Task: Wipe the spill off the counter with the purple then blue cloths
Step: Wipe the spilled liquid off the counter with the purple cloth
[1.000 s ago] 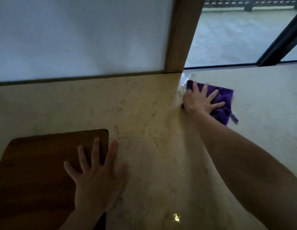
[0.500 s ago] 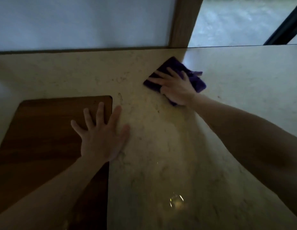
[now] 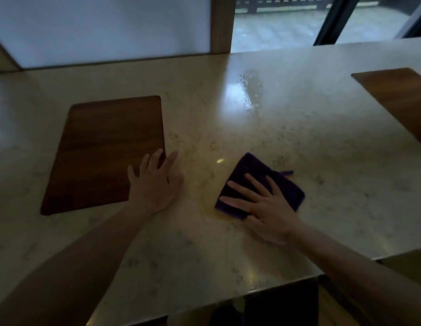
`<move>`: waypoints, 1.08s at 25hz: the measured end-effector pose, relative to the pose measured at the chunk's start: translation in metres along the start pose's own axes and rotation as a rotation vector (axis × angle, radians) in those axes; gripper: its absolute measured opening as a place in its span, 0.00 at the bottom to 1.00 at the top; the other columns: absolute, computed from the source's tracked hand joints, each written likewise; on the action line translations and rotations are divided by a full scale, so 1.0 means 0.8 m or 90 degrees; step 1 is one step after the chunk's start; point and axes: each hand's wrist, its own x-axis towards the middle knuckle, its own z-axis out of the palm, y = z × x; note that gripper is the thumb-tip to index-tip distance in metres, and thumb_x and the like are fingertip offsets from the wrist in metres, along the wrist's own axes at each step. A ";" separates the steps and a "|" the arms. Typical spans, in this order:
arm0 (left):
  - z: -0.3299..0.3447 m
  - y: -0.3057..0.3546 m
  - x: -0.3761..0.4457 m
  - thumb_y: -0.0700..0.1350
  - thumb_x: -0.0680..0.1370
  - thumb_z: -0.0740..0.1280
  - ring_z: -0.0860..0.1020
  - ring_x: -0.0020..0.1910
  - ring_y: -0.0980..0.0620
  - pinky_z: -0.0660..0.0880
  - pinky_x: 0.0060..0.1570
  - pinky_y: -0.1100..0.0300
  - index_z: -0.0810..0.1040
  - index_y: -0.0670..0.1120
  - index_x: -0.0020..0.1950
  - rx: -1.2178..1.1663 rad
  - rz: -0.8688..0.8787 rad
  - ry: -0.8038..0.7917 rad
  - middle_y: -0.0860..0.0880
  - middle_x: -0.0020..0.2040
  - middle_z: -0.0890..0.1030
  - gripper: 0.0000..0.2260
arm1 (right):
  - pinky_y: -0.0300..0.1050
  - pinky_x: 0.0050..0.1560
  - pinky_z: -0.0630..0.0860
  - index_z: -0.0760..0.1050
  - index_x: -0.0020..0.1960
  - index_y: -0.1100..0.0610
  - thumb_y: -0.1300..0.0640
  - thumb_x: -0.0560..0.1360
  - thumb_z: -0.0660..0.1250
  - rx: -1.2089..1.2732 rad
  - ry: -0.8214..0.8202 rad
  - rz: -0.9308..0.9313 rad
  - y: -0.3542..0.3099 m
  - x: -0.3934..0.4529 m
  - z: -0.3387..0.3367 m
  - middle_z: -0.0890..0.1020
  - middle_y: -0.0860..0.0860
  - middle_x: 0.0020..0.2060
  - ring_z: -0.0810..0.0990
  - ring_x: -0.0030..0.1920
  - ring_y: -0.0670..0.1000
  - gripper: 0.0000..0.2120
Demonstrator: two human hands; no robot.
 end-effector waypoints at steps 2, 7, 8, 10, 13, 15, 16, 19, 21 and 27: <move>-0.002 -0.004 -0.020 0.66 0.79 0.52 0.47 0.79 0.46 0.46 0.73 0.32 0.47 0.66 0.77 0.001 0.011 -0.005 0.53 0.81 0.50 0.28 | 0.63 0.74 0.31 0.39 0.71 0.22 0.41 0.76 0.41 -0.006 0.024 0.044 -0.021 -0.059 0.027 0.42 0.35 0.78 0.29 0.76 0.47 0.27; -0.020 -0.019 -0.004 0.65 0.79 0.52 0.48 0.79 0.45 0.46 0.72 0.31 0.49 0.65 0.77 -0.020 -0.028 0.015 0.52 0.81 0.50 0.27 | 0.71 0.70 0.52 0.54 0.77 0.34 0.43 0.75 0.53 -0.008 0.110 0.300 -0.099 -0.131 0.078 0.61 0.47 0.78 0.54 0.77 0.60 0.31; -0.022 -0.024 0.006 0.65 0.79 0.52 0.48 0.79 0.45 0.46 0.72 0.31 0.50 0.65 0.77 -0.016 -0.039 0.017 0.52 0.81 0.50 0.27 | 0.74 0.69 0.55 0.56 0.77 0.36 0.43 0.75 0.53 0.026 0.117 0.392 -0.126 -0.125 0.085 0.64 0.49 0.77 0.58 0.76 0.62 0.30; -0.022 -0.035 0.035 0.66 0.80 0.50 0.47 0.79 0.44 0.47 0.72 0.30 0.49 0.64 0.77 -0.021 -0.080 0.003 0.51 0.81 0.49 0.27 | 0.77 0.68 0.52 0.60 0.77 0.40 0.43 0.77 0.48 0.104 0.115 0.523 -0.174 -0.095 0.096 0.65 0.52 0.77 0.59 0.75 0.65 0.28; -0.024 -0.046 0.089 0.66 0.80 0.48 0.44 0.79 0.40 0.46 0.70 0.27 0.47 0.64 0.78 -0.027 -0.141 -0.019 0.49 0.81 0.46 0.27 | 0.78 0.69 0.47 0.51 0.79 0.41 0.46 0.76 0.45 0.235 0.088 0.674 -0.200 -0.035 0.070 0.54 0.52 0.80 0.50 0.78 0.66 0.30; -0.026 -0.048 0.126 0.66 0.80 0.47 0.42 0.79 0.40 0.44 0.69 0.26 0.46 0.63 0.78 -0.024 -0.152 -0.035 0.50 0.81 0.44 0.28 | 0.76 0.70 0.46 0.33 0.78 0.41 0.45 0.79 0.40 0.218 0.079 0.773 -0.181 0.011 0.055 0.37 0.54 0.80 0.38 0.77 0.67 0.30; -0.026 -0.048 0.141 0.66 0.80 0.46 0.41 0.79 0.40 0.44 0.69 0.25 0.46 0.63 0.78 -0.017 -0.150 -0.040 0.50 0.81 0.44 0.27 | 0.76 0.70 0.45 0.26 0.76 0.42 0.44 0.80 0.39 0.201 0.089 0.787 -0.166 0.027 0.050 0.31 0.54 0.78 0.33 0.76 0.67 0.30; -0.018 -0.051 0.164 0.65 0.80 0.44 0.40 0.79 0.40 0.42 0.67 0.23 0.45 0.64 0.78 0.030 -0.137 -0.034 0.51 0.81 0.43 0.26 | 0.77 0.70 0.43 0.26 0.76 0.43 0.42 0.81 0.40 0.217 0.124 0.765 -0.107 0.094 0.014 0.29 0.53 0.77 0.30 0.75 0.67 0.31; -0.008 -0.053 0.172 0.66 0.79 0.42 0.39 0.79 0.41 0.41 0.67 0.24 0.42 0.66 0.77 0.060 -0.145 -0.025 0.52 0.81 0.41 0.27 | 0.77 0.69 0.41 0.30 0.78 0.43 0.42 0.81 0.41 0.213 0.161 0.748 -0.048 0.161 -0.014 0.33 0.53 0.79 0.31 0.76 0.67 0.30; -0.002 -0.053 0.177 0.67 0.74 0.34 0.38 0.79 0.44 0.46 0.69 0.27 0.32 0.68 0.74 0.117 -0.185 -0.031 0.53 0.80 0.38 0.28 | 0.78 0.68 0.36 0.43 0.80 0.42 0.42 0.82 0.41 0.212 0.189 0.731 0.164 0.382 -0.124 0.41 0.53 0.80 0.36 0.77 0.67 0.27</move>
